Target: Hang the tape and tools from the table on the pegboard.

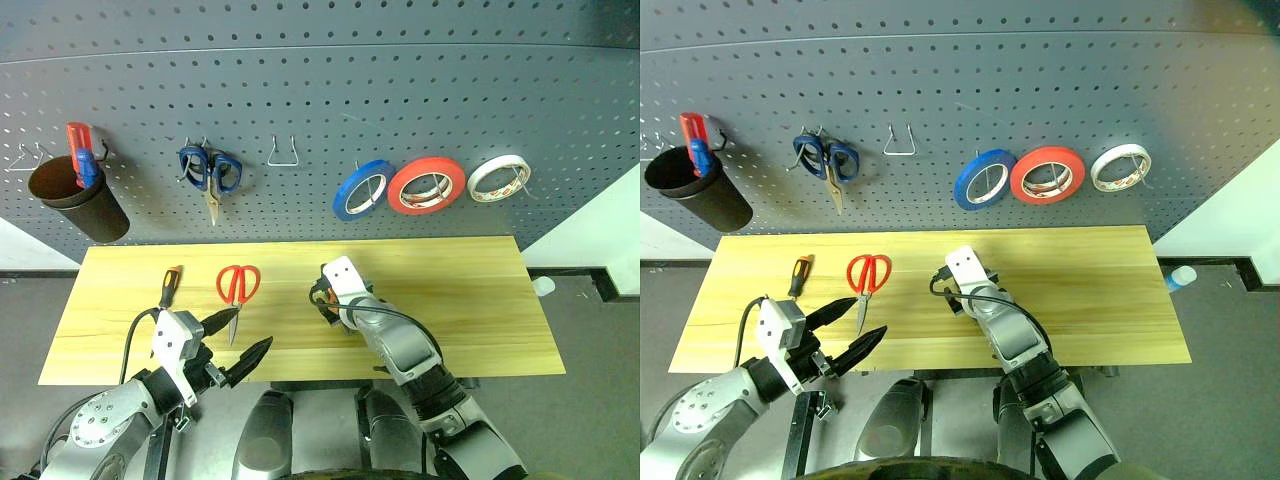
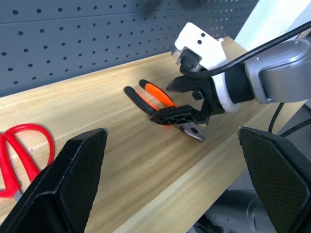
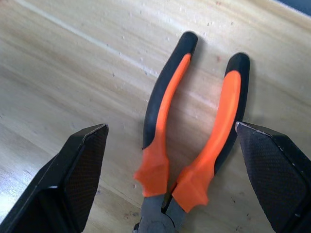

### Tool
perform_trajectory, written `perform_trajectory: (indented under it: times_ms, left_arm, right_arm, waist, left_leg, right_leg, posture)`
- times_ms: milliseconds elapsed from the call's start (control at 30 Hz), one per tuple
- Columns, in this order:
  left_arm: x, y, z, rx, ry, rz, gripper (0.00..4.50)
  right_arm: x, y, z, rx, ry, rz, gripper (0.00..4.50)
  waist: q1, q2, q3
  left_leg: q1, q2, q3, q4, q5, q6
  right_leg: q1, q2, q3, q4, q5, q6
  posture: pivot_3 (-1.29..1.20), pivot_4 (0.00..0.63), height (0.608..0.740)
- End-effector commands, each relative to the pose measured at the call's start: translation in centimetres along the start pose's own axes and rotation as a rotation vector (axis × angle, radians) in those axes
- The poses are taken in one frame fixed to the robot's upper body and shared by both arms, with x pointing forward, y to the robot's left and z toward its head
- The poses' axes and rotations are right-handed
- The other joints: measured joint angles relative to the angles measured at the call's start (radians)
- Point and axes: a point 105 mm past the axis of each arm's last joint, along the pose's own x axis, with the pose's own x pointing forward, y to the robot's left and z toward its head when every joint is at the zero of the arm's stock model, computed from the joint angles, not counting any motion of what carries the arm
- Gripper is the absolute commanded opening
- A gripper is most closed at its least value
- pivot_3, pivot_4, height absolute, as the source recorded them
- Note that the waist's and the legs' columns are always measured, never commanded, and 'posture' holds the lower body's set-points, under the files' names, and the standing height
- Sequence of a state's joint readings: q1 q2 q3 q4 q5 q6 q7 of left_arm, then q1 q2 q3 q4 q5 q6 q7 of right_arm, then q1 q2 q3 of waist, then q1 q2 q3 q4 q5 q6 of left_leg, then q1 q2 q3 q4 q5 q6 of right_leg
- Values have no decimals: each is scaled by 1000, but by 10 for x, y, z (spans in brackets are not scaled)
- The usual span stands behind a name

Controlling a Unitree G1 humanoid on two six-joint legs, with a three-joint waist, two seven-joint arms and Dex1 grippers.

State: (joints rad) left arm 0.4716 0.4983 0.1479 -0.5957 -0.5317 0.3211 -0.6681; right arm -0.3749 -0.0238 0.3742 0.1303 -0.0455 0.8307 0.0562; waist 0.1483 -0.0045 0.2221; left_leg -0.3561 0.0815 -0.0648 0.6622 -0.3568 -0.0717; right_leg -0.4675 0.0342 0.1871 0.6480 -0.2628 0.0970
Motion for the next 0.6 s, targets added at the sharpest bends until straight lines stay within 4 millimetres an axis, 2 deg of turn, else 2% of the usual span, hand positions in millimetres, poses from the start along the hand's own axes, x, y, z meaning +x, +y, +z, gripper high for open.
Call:
perform_trajectory:
  times_ms: [33, 600]
  left_arm:
    - [-2, -5, 8, 28, -29, 0, 4500]
    - [-5, -6, 7, 24, -31, 17, 4500]
  right_arm:
    - [1, 0, 7, -9, -16, -8, 4386]
    - [5, -16, 1, -49, 48, -77, 4386]
  waist:
    - [0, 0, 2]
    - [0, 1, 18]
  left_leg:
    - [0, 0, 0, 0, 0, 0]
    - [-1, 0, 0, 0, 0, 0]
  right_leg:
    - [0, 0, 0, 0, 0, 0]
    - [-1, 0, 0, 0, 0, 0]
  posture:
    - [429, 243, 727]
    - [432, 250, 727]
